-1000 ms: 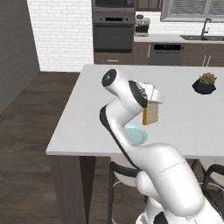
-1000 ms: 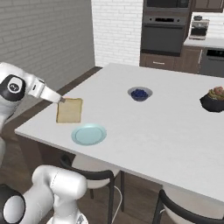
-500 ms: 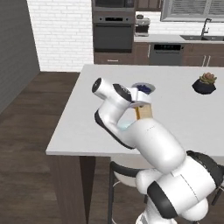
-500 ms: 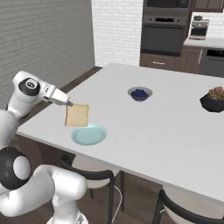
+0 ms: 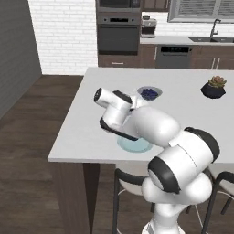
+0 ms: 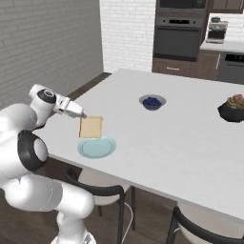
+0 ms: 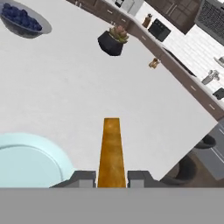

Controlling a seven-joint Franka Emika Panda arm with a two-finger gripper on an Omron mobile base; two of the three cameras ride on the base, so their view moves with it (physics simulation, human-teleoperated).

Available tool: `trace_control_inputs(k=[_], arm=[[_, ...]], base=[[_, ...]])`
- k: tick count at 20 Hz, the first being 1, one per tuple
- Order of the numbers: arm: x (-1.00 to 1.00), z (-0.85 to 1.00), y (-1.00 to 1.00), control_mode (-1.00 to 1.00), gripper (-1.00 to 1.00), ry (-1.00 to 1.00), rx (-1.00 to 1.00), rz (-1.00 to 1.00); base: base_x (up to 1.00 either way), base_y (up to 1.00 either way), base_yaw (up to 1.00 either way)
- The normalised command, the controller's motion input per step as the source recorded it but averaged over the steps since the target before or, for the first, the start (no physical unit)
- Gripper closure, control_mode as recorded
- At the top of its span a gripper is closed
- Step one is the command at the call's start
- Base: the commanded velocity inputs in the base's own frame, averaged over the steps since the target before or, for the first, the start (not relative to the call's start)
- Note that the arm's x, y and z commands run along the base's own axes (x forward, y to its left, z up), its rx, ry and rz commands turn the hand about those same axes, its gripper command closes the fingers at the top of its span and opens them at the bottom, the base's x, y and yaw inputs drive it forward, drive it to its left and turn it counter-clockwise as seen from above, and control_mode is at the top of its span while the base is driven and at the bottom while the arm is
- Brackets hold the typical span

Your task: Start the toaster. Once the lever pops up, take the bread to the plate on the dining counter.

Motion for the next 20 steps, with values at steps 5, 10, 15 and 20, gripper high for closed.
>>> trace_control_inputs(k=[5,10,15,20], arm=[[0.34,-0.53,0.00,-1.00,1.00,0.07,0.00,0.00],[0.09,-0.55,0.00,-1.00,1.00,0.09,0.00,0.00],[0.02,-0.61,0.00,-1.00,1.00,0.07,-0.02,0.00],[0.02,-0.55,0.00,-1.00,1.00,0.00,-0.03,0.00]], base=[[0.00,0.00,0.00],[0.00,0.00,0.00],[0.00,0.00,0.00],[0.00,0.00,0.00]])
